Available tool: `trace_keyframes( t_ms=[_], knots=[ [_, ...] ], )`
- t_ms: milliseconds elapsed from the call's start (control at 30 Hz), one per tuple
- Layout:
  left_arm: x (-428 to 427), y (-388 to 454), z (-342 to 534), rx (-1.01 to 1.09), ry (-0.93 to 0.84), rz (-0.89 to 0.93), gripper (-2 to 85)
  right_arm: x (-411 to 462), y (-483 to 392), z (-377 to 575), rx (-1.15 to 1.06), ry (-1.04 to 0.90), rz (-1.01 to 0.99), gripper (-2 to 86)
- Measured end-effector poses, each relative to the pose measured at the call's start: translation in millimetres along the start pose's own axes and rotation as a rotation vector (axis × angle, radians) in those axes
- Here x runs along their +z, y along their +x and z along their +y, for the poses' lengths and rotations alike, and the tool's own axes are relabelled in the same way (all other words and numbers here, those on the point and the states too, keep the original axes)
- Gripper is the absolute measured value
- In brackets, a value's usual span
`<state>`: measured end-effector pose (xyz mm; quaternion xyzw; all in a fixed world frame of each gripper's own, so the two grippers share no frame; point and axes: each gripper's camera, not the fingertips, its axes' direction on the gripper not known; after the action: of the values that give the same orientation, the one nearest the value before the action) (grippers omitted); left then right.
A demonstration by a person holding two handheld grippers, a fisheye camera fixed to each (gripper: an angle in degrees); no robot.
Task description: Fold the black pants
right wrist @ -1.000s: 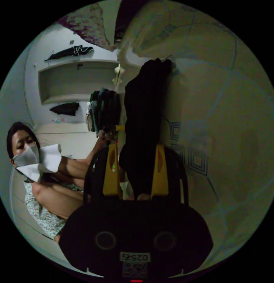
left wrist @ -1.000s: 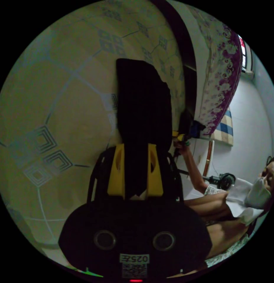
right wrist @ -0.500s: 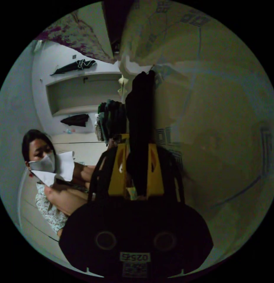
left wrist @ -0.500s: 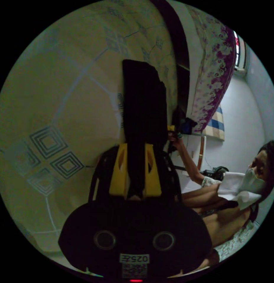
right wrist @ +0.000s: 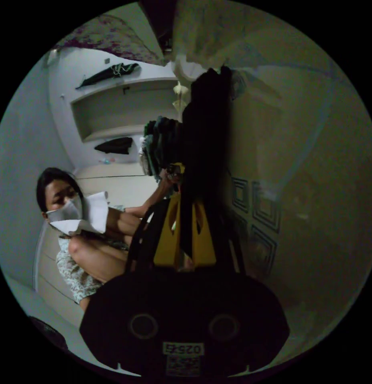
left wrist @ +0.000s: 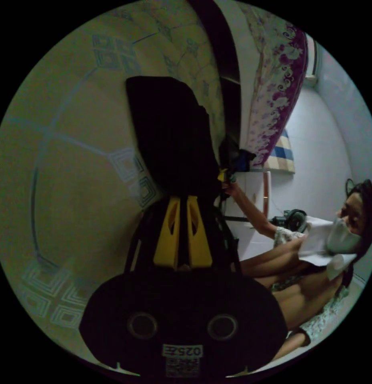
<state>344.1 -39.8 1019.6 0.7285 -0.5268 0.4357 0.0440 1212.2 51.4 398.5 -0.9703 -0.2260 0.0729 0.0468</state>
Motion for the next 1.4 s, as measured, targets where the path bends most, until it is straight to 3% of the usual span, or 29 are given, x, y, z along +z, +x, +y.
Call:
trace_keyframes(
  t_ms=[67, 167, 333, 467, 600, 767, 833, 867, 1100, 1200, 1267, 1400],
  knots=[
    [-7, 3, -8, 0.066, 0.039, 0.159, -1.5, -14, -15, 10, -0.086, 0.095, -0.094, 4.4],
    [-38, 41, -39, 0.201, 0.14, 0.243, -1.5, -34, -51, -1, -0.216, 0.159, -0.128, 4.1],
    [-74, 153, -112, 0.479, 0.159, 0.041, -1.4, -63, -139, -36, -0.463, 0.148, 0.068, 4.0],
    [-68, 222, -115, 0.677, 0.162, -0.057, -1.3, -67, -191, -20, -0.609, 0.154, 0.172, 4.3],
    [-8, 205, -101, 0.637, 0.072, -0.152, -1.2, -50, -163, 8, -0.525, 0.129, 0.31, 4.4],
    [141, 69, -71, 0.369, -0.112, -0.176, -1.4, -10, -19, 78, -0.194, 0.105, 0.431, 3.9],
    [193, 29, -56, 0.283, -0.224, -0.212, -1.5, 1, 19, 108, -0.157, 0.152, 0.388, 3.9],
    [211, 19, -46, 0.289, -0.197, -0.139, -1.3, 0, 34, 128, -0.167, 0.262, 0.295, 4.2],
    [269, 28, -26, 0.28, -0.14, -0.135, 1.6, -18, 76, 163, -0.109, 0.383, 0.082, 12.1],
    [286, 45, -23, 0.255, -0.049, -0.214, 4.1, -34, 74, 162, -0.133, 0.488, 0.156, 14.0],
    [312, 69, -7, 0.277, 0.011, -0.256, 4.6, -34, 64, 161, -0.199, 0.519, 0.313, 15.3],
    [391, 127, 53, 0.471, 0.032, -0.531, 7.2, -3, 76, 162, -0.116, 0.39, 0.507, 20.7]
  ],
)
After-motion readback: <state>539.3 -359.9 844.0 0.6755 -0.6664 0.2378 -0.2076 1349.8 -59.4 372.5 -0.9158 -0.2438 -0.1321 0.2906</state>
